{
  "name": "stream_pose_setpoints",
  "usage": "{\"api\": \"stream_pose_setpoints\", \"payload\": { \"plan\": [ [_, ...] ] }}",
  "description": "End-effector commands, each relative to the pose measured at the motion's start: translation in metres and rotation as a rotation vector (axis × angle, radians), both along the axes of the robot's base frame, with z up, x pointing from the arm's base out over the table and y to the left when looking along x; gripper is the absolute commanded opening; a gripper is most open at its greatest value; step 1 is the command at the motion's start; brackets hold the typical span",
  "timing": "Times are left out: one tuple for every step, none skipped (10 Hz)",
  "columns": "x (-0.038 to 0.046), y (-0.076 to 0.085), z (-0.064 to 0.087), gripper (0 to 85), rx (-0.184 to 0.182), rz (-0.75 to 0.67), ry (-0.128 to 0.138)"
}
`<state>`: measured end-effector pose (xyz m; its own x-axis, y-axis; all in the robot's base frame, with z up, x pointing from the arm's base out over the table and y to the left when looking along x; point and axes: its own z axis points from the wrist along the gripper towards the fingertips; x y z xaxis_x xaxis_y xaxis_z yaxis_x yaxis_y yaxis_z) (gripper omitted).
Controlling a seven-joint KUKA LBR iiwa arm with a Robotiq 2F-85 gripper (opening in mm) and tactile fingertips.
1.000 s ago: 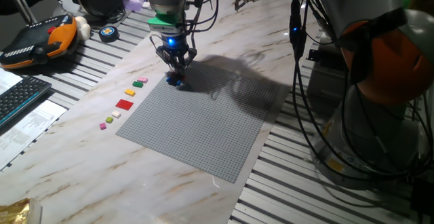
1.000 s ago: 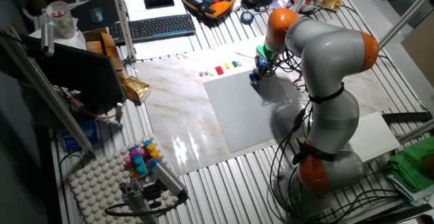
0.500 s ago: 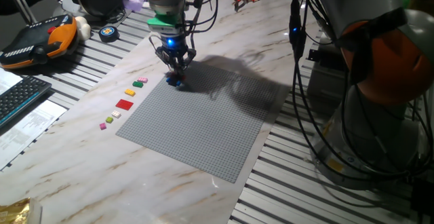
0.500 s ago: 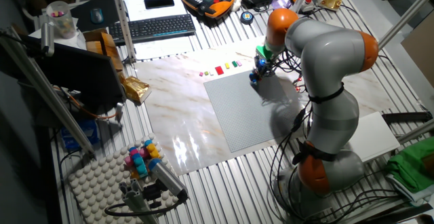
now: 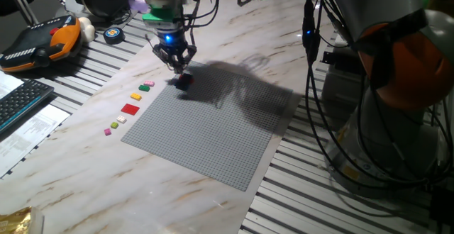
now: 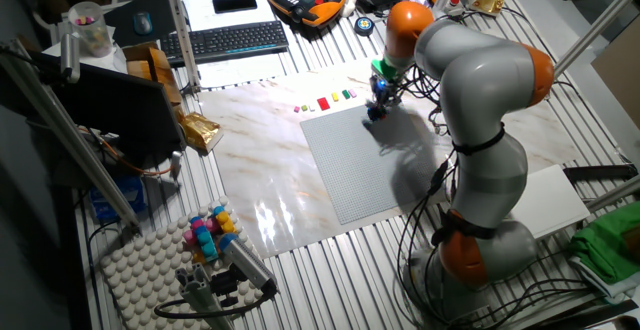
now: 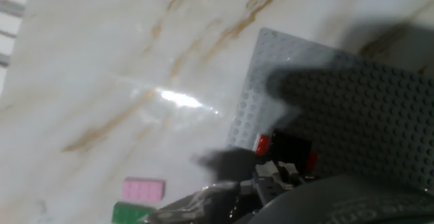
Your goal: Stack small Lego blocks one on top of the other
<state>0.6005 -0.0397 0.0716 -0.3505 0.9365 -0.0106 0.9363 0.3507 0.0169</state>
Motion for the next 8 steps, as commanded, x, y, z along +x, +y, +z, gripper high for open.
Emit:
{"api": "stream_pose_setpoints", "payload": {
  "plan": [
    [0.0031,0.005,0.005,0.7,0.004,0.001,-0.001],
    [0.0055,0.01,0.013,0.7,0.016,0.018,0.004],
    [0.0057,0.013,0.02,0.7,0.023,0.058,0.014],
    [0.0042,0.019,0.029,0.7,0.029,0.109,0.024],
    [0.0034,0.026,0.036,0.7,0.033,0.14,0.03],
    [0.0032,0.034,0.045,0.7,0.033,0.169,0.038],
    [0.0018,0.044,0.053,0.7,0.032,0.212,0.043],
    [-0.0017,0.055,0.064,0.7,0.043,0.275,0.042]
  ]
}}
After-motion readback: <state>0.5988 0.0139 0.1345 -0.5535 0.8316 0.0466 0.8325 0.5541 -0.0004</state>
